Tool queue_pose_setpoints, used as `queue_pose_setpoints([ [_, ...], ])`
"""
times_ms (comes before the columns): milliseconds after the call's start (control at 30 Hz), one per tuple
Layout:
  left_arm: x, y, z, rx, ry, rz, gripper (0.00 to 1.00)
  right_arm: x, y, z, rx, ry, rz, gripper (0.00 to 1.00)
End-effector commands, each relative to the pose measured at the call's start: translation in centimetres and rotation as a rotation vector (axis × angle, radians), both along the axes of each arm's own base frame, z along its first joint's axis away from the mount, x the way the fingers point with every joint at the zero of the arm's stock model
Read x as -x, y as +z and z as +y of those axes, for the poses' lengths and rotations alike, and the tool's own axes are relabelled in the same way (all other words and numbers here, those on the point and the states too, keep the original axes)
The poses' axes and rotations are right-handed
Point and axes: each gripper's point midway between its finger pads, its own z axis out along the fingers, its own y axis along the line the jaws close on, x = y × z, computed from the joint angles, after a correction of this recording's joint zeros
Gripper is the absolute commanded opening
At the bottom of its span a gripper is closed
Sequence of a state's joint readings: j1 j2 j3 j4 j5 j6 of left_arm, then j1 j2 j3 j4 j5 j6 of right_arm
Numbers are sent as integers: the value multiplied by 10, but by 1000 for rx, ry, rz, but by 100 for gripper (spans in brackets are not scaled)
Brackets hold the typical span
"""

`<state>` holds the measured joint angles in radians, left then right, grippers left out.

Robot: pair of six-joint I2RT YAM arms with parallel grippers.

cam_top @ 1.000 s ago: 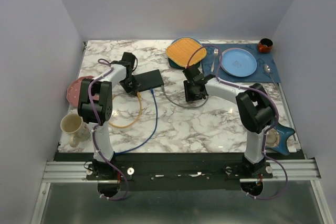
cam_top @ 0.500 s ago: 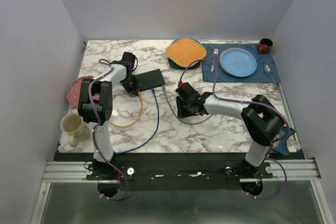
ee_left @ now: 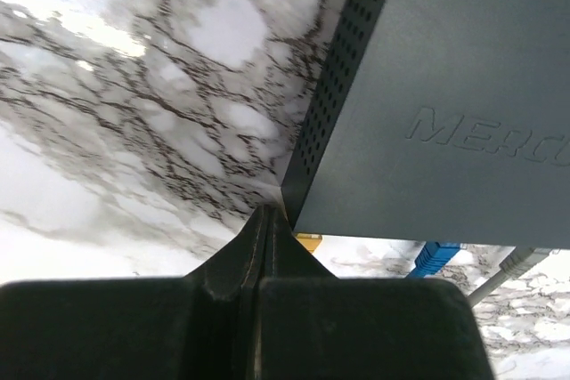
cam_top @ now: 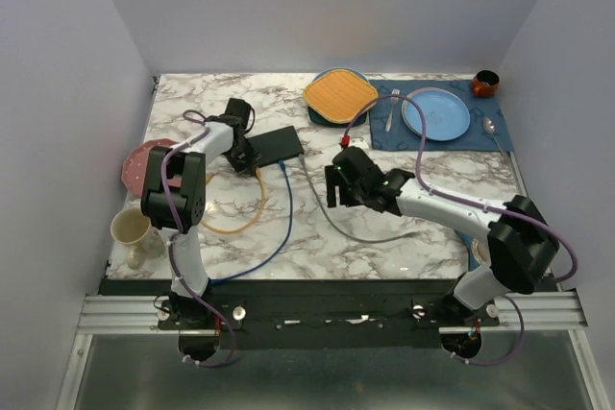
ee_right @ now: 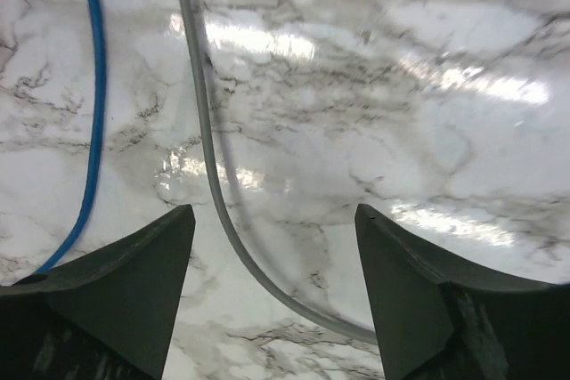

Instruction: Pull the plug from the switch port

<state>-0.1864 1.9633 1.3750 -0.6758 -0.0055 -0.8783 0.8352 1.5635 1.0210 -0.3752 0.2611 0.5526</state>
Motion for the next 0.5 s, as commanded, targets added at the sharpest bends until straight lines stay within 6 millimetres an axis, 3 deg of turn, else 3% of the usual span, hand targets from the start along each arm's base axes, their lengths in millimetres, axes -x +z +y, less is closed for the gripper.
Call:
queue_pose_setpoints([
  [0, -1, 1, -42, 67, -115, -33, 0, -24, 24, -17, 37, -53, -99, 83],
  [67, -1, 0, -56, 68, -163, -34, 0, -27, 16, -17, 49, -57, -80, 80],
  [167, -2, 2, -69, 63, -208, -39, 0, -27, -10, -22, 93, -69, -27, 67],
  [200, -1, 1, -68, 58, -213, -38, 0, -25, -17, -24, 104, -72, -12, 58],
  [300, 4, 0, -62, 34, -211, -39, 0, -15, -45, -33, 152, -85, 50, 47],
  [467, 14, 0, -54, 12, -204, -39, 0, -4, -64, -45, 185, -100, 86, 41],
])
